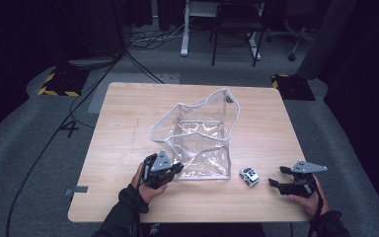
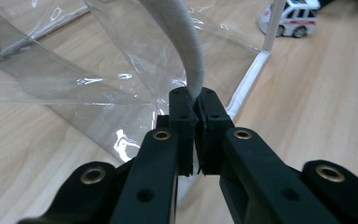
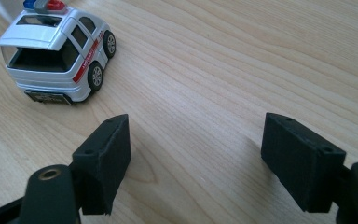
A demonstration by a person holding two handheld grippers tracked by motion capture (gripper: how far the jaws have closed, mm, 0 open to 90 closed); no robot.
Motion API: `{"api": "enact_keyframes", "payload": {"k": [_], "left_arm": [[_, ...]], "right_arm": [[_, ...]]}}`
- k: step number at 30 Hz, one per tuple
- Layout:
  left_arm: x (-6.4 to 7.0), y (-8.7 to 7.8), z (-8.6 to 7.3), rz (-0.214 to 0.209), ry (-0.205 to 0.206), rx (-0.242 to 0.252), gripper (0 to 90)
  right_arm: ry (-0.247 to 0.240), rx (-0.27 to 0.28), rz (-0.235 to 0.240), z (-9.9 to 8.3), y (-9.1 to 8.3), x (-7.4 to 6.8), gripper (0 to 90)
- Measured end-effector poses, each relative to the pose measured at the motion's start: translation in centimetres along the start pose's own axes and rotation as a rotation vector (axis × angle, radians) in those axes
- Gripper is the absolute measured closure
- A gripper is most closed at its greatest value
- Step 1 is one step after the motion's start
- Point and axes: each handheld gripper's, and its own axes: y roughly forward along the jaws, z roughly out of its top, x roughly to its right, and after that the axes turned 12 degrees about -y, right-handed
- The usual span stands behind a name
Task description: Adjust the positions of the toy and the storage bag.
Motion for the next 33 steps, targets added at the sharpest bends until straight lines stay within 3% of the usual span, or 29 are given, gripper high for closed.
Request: {"api": "enact_keyframes", "payload": {"k": [3,8,11,13,14,15,16,17,18,19,23,24,28,29,32,33], "left_arm": [[0.6,-0.8,-1.0,0.024,0.032,0.015,71.7],[0.3,-1.9,-2.1,0.078,0.013,0.002,57.0],[-0.7,-2.8,-3.2,0.167,-0.028,-0.007,47.4],[-1.0,-2.9,-3.4,0.188,-0.039,-0.011,39.3],[-2.0,-2.9,-3.5,0.237,-0.079,-0.013,37.4],[-2.7,-2.8,-3.6,0.232,-0.134,0.001,35.0],[-3.5,-2.8,-3.5,0.242,-0.168,0.003,31.8],[-3.5,-2.8,-3.5,0.242,-0.168,0.003,28.3],[-4.5,-2.6,-3.4,0.253,-0.216,0.004,26.3],[-5.8,-2.2,-3.1,0.264,-0.267,-0.003,26.1],[-7.6,-0.9,-1.7,0.292,-0.315,-0.012,25.3],[-8.1,-0.5,-1.4,0.292,-0.307,-0.036,26.4],[-8.8,0.9,-0.7,0.277,-0.336,-0.026,29.5],[-9.1,1.6,-0.3,0.250,-0.365,-0.008,30.4],[-9.1,2.2,0.3,0.268,-0.358,0.013,31.1],[-9.2,2.4,0.4,0.247,-0.371,0.009,30.8]], "right_arm": [[0.004,0.000,-0.004,0.0,0.0,0.0,24.6],[0.007,-0.004,-0.005,0.0,0.0,0.0,24.7],[0.015,-0.005,-0.002,0.0,-0.1,-0.1,24.8],[0.015,-0.005,-0.002,0.0,-0.1,-0.1,24.8],[0.014,-0.005,-0.002,0.0,-0.1,-0.1,24.8],[0.015,-0.005,-0.002,0.0,-0.1,-0.1,24.8],[0.015,-0.005,-0.002,0.0,-0.1,-0.1,24.8],[0.015,-0.005,-0.002,0.0,-0.1,-0.1,24.8],[0.015,-0.005,-0.002,0.0,-0.1,-0.1,24.8],[0.014,-0.005,-0.002,0.0,-0.1,-0.1,24.8],[0.007,-0.003,-0.002,0.0,0.0,0.0,24.8],[0.006,-0.003,-0.002,0.0,0.0,0.0,24.8],[0.007,-0.003,-0.001,0.0,0.0,0.0,24.8],[0.008,0.001,-0.004,0.0,0.0,0.0,24.8],[0.007,0.001,-0.004,0.0,0.0,0.0,24.8],[0.008,0.001,-0.004,0.0,0.0,0.0,24.8]]}}
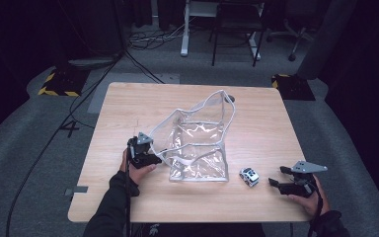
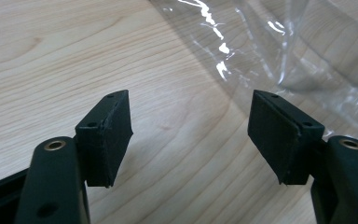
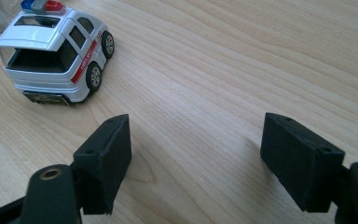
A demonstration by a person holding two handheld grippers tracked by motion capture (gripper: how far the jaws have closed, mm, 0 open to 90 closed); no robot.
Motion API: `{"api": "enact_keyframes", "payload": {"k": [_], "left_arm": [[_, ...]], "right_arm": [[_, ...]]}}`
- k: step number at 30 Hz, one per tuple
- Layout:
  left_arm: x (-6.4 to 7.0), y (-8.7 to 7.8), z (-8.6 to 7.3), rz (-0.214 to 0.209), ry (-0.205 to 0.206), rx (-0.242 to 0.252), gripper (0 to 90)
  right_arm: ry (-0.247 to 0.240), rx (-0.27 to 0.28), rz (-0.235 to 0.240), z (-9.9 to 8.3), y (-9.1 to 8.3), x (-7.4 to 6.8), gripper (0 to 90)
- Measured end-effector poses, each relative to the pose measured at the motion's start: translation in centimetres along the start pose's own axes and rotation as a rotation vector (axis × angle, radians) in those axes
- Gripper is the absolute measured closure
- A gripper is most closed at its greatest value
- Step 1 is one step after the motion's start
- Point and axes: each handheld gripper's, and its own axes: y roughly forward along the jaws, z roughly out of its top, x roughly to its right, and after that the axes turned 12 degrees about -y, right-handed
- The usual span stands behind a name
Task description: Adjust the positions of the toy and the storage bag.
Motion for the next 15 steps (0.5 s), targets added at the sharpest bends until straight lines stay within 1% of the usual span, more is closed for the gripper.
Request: {"api": "enact_keyframes", "payload": {"k": [1,2,3,4,6,7,8,9,10,11,12,13,14,15], "left_arm": [[0.0,0.0,0.0,0.000,0.000,0.000,30.3],[0.0,0.2,0.1,-0.014,-0.013,-0.004,30.3],[-0.1,0.8,0.1,-0.028,-0.042,-0.006,30.0],[0.0,1.1,0.1,-0.023,-0.052,-0.005,29.8],[0.2,1.4,0.4,-0.021,-0.049,-0.009,29.4],[0.3,1.6,0.5,-0.029,-0.041,-0.008,30.1],[0.3,1.6,0.5,-0.029,-0.041,-0.008,30.6],[0.7,1.9,0.7,-0.028,-0.040,-0.005,30.6],[1.0,2.2,0.8,-0.025,-0.033,-0.002,30.5],[1.6,2.7,1.2,-0.017,-0.018,-0.008,30.5],[2.0,2.9,1.4,0.002,-0.008,0.008,29.2],[2.0,2.9,1.4,0.002,-0.008,0.008,29.0],[2.5,3.0,1.5,-0.005,0.004,0.007,30.1],[3.3,3.1,1.8,0.016,0.045,0.022,29.6]], "right_arm": [[0.000,0.000,0.000,0.0,0.0,0.0,24.8],[0.000,0.000,0.000,0.0,0.0,0.0,24.8],[-0.001,0.000,0.000,0.0,0.0,0.0,24.8],[-0.002,0.000,0.000,0.0,0.0,0.0,24.8],[0.000,0.000,0.001,0.0,0.0,0.0,24.8],[0.000,0.000,0.001,0.0,0.0,0.0,24.8],[0.000,0.000,0.001,0.0,0.0,0.0,24.8],[0.000,0.000,0.001,0.0,0.0,0.0,24.8],[0.000,0.000,0.001,0.0,0.0,0.0,24.8],[-0.004,0.000,0.001,0.0,0.0,0.0,24.8],[-0.007,0.000,-0.001,0.0,0.0,0.1,24.8],[-0.007,0.000,-0.001,0.0,0.0,0.1,24.8],[-0.009,0.001,-0.002,0.0,0.0,0.1,24.8],[-0.009,0.001,-0.002,0.0,0.0,0.1,24.8]]}}
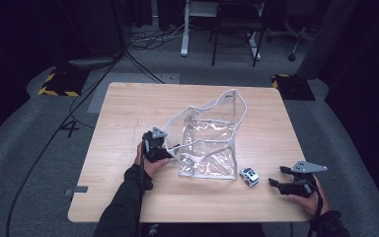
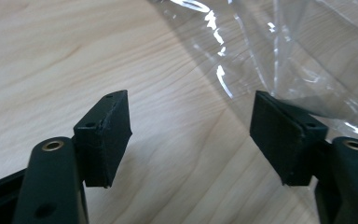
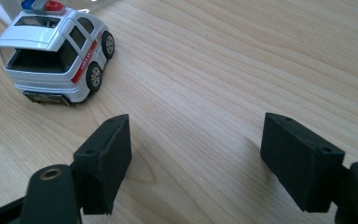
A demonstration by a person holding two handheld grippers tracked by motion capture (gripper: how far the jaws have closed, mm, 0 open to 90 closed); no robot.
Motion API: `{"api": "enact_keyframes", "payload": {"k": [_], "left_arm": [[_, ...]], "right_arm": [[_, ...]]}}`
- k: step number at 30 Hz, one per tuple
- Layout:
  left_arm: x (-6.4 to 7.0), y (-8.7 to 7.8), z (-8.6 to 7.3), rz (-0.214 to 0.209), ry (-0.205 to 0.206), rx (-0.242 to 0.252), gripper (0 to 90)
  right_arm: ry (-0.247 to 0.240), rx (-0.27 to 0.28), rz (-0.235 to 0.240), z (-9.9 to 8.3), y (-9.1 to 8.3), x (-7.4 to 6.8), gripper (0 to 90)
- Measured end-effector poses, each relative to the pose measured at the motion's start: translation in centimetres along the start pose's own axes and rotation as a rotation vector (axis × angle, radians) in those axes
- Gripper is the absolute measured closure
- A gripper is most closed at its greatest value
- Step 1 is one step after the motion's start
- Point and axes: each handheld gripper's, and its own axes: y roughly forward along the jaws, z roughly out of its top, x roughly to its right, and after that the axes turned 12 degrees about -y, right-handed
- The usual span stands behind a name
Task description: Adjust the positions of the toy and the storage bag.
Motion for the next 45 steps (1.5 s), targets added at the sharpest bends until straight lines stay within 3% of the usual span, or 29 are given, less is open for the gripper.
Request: {"api": "enact_keyframes", "payload": {"k": [5,8,10,12,13,18,21,24,25,27,31,34,38,41,43,45], "left_arm": [[0.5,0.0,0.2,0.009,0.018,-0.016,29.1],[0.2,-0.4,0.1,0.024,0.036,-0.045,24.1],[-0.2,-1.3,-0.5,0.052,0.110,-0.093,22.8],[-0.2,-1.5,-0.8,0.063,0.132,-0.101,21.0],[-0.3,-2.1,-1.3,0.076,0.182,-0.138,19.3],[-0.6,-3.4,-2.3,0.079,0.212,-0.152,17.7],[-0.9,-5.1,-3.4,0.089,0.249,-0.139,18.1],[-1.0,-5.5,-4.2,0.065,0.253,-0.144,17.8],[-1.0,-6.0,-5.1,0.056,0.274,-0.176,17.8],[-0.9,-6.5,-5.9,0.055,0.294,-0.165,17.2],[-0.6,-7.6,-7.1,0.040,0.281,-0.160,17.7],[-0.6,-8.1,-8.0,0.009,0.245,-0.143,17.6],[-0.5,-8.7,-8.6,0.001,0.263,-0.147,16.4],[-0.8,-9.1,-8.9,-0.009,0.236,-0.159,16.3],[-1.0,-9.4,-9.1,-0.024,0.203,-0.166,16.3],[-1.0,-9.4,-9.1,-0.022,0.204,-0.167,16.3]], "right_arm": [[0.005,0.001,0.002,0.0,0.0,0.0,24.8],[-0.001,-0.002,0.003,0.0,0.0,0.0,24.8],[0.003,0.000,0.003,0.0,0.0,-0.1,24.8],[0.003,0.000,0.005,0.0,0.0,-0.1,24.8],[0.002,0.000,0.004,0.0,0.0,0.0,24.8],[-0.005,-0.003,0.001,0.0,0.0,0.0,24.4],[0.002,-0.004,0.006,0.1,0.0,-0.2,24.1],[-0.005,-0.003,0.009,0.1,0.0,-0.2,24.1],[-0.002,0.005,0.012,0.1,0.0,-0.4,23.9],[-0.013,0.005,0.015,0.1,0.0,-0.5,23.4],[-0.028,-0.001,0.020,0.2,0.0,-0.7,22.7],[-0.030,0.001,0.032,0.4,0.2,-1.2,21.8],[-0.045,0.006,0.052,0.6,0.2,-1.8,21.5],[-0.090,0.013,0.086,0.6,0.3,-2.0,19.4],[-0.094,0.012,0.085,0.7,0.3,-2.2,18.9],[-0.091,0.011,0.095,0.8,0.4,-2.3,17.7]]}}
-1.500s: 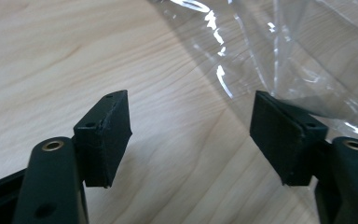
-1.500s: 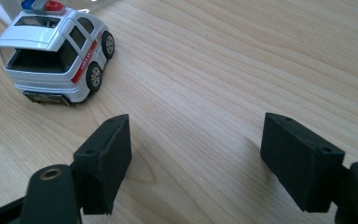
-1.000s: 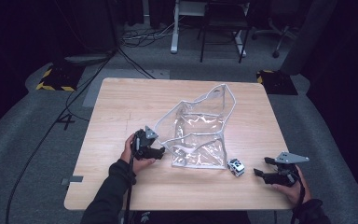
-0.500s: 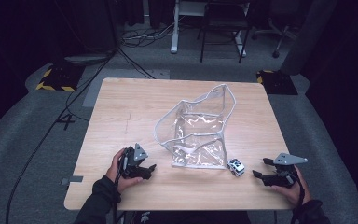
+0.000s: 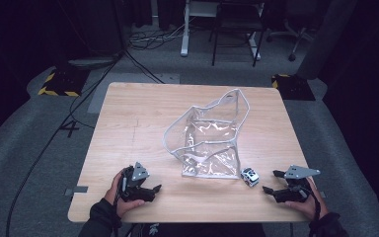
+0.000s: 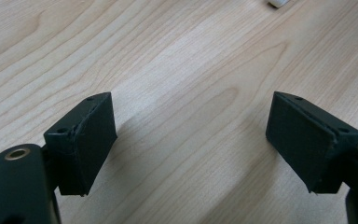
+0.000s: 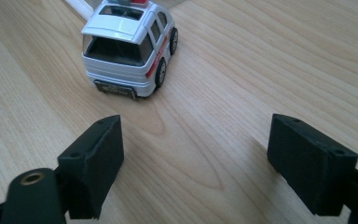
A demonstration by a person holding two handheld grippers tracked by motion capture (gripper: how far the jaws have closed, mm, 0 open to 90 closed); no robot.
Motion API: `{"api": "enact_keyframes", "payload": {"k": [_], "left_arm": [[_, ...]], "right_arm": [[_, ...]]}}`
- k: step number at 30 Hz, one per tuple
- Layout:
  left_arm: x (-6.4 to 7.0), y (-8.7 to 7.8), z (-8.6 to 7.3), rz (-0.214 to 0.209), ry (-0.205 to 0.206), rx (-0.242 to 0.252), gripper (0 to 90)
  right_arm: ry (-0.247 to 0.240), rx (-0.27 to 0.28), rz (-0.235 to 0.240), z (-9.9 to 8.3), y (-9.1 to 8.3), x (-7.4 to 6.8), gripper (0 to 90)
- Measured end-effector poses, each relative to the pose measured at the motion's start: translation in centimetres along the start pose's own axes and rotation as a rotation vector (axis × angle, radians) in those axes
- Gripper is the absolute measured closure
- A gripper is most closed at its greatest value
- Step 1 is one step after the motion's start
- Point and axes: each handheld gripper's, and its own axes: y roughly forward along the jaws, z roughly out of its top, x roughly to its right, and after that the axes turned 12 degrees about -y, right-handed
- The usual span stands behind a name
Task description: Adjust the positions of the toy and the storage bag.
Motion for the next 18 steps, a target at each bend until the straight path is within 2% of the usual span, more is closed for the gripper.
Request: {"api": "enact_keyframes", "payload": {"k": [3,7,8,10,17,18], "left_arm": [[-0.2,0.0,0.1,0.004,0.004,-0.006,16.1],[-0.1,0.1,0.1,-0.002,-0.012,-0.008,15.6],[-0.1,0.1,0.1,-0.004,-0.018,-0.008,15.6],[-0.2,0.1,0.2,-0.001,-0.002,-0.008,14.9],[-0.2,0.2,0.2,0.002,-0.004,-0.010,14.5],[-0.2,0.2,0.2,0.001,-0.004,-0.010,14.5]], "right_arm": [[-0.003,-0.004,0.009,0.2,0.1,-0.4,17.1],[-0.025,0.001,0.020,0.6,0.4,-1.0,17.1],[-0.013,-0.001,0.024,0.7,0.4,-1.3,17.1],[-0.015,-0.001,0.027,0.9,0.5,-1.6,17.3],[-0.005,0.001,0.026,1.4,1.0,-2.2,18.2],[-0.017,0.002,0.024,1.5,1.1,-2.2,17.8]]}}
